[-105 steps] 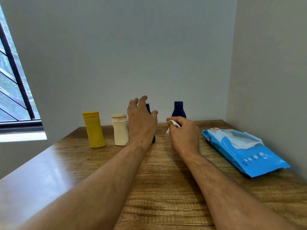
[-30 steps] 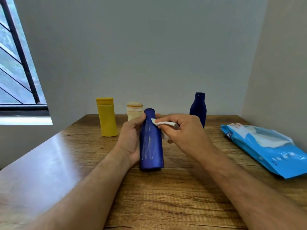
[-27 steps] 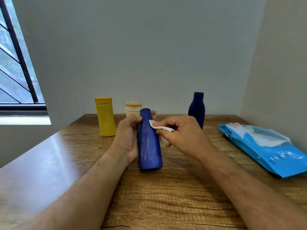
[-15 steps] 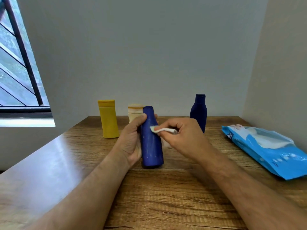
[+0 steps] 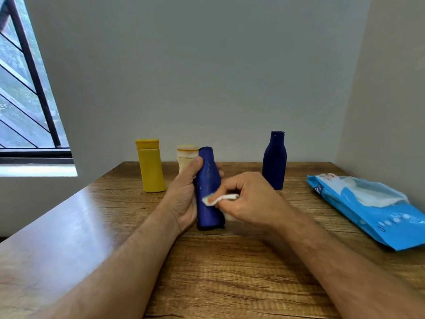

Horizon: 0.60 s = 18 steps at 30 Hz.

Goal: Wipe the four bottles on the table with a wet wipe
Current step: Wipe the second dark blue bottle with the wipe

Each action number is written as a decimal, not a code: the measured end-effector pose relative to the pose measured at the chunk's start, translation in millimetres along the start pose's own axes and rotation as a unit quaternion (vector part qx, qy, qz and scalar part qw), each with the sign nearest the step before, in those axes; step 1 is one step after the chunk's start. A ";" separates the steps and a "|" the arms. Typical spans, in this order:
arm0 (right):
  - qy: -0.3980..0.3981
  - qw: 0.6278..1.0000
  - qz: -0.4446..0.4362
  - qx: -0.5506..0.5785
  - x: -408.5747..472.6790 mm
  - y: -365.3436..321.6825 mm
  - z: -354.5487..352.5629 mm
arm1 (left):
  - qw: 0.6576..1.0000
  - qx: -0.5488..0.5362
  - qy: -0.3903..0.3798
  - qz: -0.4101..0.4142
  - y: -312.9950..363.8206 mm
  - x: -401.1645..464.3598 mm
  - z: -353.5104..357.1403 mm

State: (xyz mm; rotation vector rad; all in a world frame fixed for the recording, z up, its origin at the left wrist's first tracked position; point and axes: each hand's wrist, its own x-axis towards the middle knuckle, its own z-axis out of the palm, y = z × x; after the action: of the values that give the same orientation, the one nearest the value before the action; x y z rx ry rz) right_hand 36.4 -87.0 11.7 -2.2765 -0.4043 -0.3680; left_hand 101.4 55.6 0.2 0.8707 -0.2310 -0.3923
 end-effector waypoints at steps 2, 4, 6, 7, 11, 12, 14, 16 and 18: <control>0.091 0.994 0.002 0.054 0.9 -0.5 -2.9 | 0.999 0.012 -0.035 -0.013 -3.3 -1.3 1.7; 0.159 0.983 0.004 0.094 0.9 -0.6 -5.5 | 0.995 0.058 -0.072 -0.030 -7.8 -2.3 3.5; 0.184 0.980 -0.003 0.082 1.1 0.5 -6.2 | 0.992 0.080 -0.090 -0.040 -11.0 -4.2 6.2; 0.181 0.980 -0.008 0.079 1.0 1.5 -6.0 | 0.992 0.078 -0.090 -0.040 -11.6 -4.1 6.3; 0.075 0.996 -0.023 0.051 1.1 3.0 -6.2 | 0.998 0.034 -0.054 -0.017 -6.5 0.6 1.0; 0.034 0.999 -0.021 0.027 1.3 3.3 -5.5 | 0.999 0.030 -0.043 -0.006 -5.2 2.1 -1.0; -0.032 0.999 -0.007 -0.021 1.5 4.5 -3.5 | 0.999 0.033 -0.019 0.018 -3.5 4.3 -2.2; -0.040 0.999 -0.004 -0.031 1.7 5.7 -0.8 | 0.999 0.031 -0.014 0.023 -3.4 4.4 -1.6; 0.017 1.000 -0.011 -0.004 2.7 5.2 -0.5 | 0.999 0.023 -0.035 0.004 -4.0 3.5 -1.5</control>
State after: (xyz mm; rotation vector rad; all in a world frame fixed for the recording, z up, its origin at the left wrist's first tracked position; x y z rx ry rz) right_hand 40.8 -90.3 9.7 -2.2727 -0.4123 -0.4191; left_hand 104.1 52.9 -3.7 0.9011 -0.3082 -0.4110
